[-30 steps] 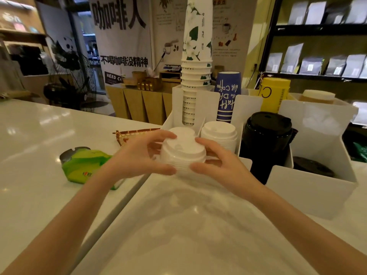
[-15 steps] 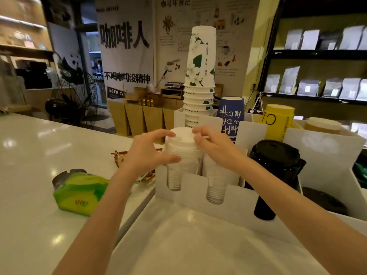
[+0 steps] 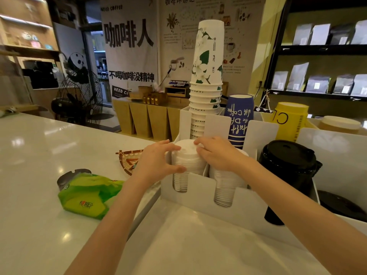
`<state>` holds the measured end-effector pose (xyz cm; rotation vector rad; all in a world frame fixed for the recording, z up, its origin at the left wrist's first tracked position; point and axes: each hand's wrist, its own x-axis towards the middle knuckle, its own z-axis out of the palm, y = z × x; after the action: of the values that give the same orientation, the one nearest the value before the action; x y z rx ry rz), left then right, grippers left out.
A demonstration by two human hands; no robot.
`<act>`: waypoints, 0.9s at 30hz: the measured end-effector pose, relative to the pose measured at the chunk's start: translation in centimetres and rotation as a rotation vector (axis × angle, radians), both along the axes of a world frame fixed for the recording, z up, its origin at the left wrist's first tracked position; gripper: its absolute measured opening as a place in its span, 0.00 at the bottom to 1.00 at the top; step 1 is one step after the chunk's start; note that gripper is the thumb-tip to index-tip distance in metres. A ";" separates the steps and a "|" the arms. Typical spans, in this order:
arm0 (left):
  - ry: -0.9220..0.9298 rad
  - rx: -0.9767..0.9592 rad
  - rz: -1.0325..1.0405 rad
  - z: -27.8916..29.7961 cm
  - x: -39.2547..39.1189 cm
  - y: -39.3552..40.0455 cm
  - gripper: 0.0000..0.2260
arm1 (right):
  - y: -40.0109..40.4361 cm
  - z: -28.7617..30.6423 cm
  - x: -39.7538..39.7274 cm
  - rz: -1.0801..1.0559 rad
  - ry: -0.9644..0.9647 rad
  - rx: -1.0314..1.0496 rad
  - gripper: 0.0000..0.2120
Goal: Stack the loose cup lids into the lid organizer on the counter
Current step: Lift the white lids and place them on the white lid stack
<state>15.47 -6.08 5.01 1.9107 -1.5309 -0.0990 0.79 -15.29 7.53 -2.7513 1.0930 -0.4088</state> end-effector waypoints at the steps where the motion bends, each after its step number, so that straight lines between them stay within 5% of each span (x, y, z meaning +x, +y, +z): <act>1: -0.009 0.011 0.001 0.1 -0.1 0.0 0.27 | 0.1 0.0 0.0 -0.003 0.018 -0.004 0.18; 14: -0.103 0.055 -0.028 -0.3 -0.3 -0.3 0.29 | 0.2 -0.3 0.8 -0.043 0.223 -0.235 0.17; 22: -0.346 0.081 0.012 -0.6 -0.9 -0.3 0.32 | 1.9 -1.4 1.3 -0.044 0.266 -0.528 0.14; 27: -0.287 0.094 0.023 -0.9 -0.9 0.0 0.33 | 2.8 -1.0 0.4 -0.066 0.204 -0.408 0.14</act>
<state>14.57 -6.08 4.07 2.0867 -1.7155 0.1217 1.21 -12.49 6.50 -3.1780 1.2742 -0.4058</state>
